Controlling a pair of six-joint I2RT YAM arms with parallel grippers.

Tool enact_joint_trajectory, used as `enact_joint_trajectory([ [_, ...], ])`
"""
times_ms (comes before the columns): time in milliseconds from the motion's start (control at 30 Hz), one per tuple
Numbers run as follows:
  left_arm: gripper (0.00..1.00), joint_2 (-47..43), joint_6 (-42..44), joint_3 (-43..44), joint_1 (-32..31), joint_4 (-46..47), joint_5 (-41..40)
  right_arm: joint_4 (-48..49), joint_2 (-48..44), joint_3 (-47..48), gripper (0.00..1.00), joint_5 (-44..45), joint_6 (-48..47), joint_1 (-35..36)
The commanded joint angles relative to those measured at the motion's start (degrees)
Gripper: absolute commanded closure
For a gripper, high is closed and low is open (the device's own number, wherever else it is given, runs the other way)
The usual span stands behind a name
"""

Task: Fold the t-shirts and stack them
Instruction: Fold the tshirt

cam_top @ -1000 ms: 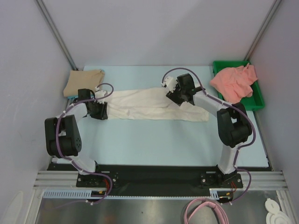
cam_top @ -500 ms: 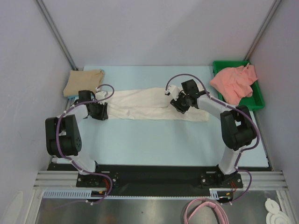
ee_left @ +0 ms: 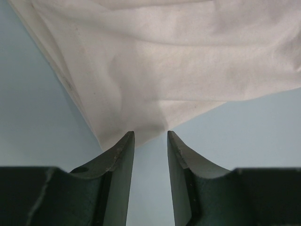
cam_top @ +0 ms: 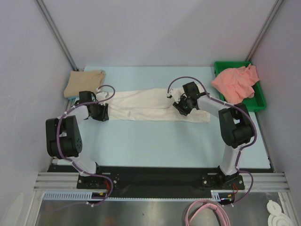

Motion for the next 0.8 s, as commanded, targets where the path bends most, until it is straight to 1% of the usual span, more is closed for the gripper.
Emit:
enact_joint_trajectory([
  [0, 0.61, 0.4, 0.2, 0.8, -0.3, 0.9, 0.7, 1.7, 1.3, 2.6, 0.72, 0.4, 0.4, -0.1],
  [33, 0.61, 0.3, 0.2, 0.8, -0.3, 0.9, 0.7, 1.6, 1.4, 2.8, 0.76, 0.7, 0.3, -0.2],
  [200, 0.61, 0.5, 0.2, 0.8, -0.3, 0.7, 0.7, 2.3, 1.7, 2.9, 0.83, 1.5, 0.2, 0.0],
  [267, 0.61, 0.4, 0.3, 0.8, -0.3, 0.8, 0.8, 2.6, 1.4, 2.9, 0.89, 1.4, 0.1, 0.0],
  [300, 0.61, 0.3, 0.3, 0.7, -0.3, 0.8, 0.7, 2.7, 1.1, 2.8, 0.95, 1.5, 0.2, 0.1],
  [367, 0.61, 0.2, 0.3, 0.6, -0.3, 0.8, 0.8, 3.7, 0.5, 2.6, 1.0, 1.5, 0.3, 0.3],
  [567, 0.61, -0.1, 0.3, 0.2, -0.3, 1.2, 0.8, 7.2, -0.4, 5.1, 1.0, 6.4, -2.1, 2.2],
  [667, 0.61, -0.5, 0.3, -0.1, -0.3, 1.2, 0.8, 6.9, 3.0, 11.3, 1.0, 7.3, -2.2, 2.3],
  [700, 0.61, -0.6, 0.4, -0.2, -0.3, 1.2, 0.7, 6.8, 4.1, 14.8, 1.0, 7.6, -2.1, 2.2],
  [767, 0.62, -1.3, 0.5, -0.7, -0.3, 1.4, 0.3, 7.3, 7.0, 17.8, 1.0, 8.9, -1.1, 2.2],
])
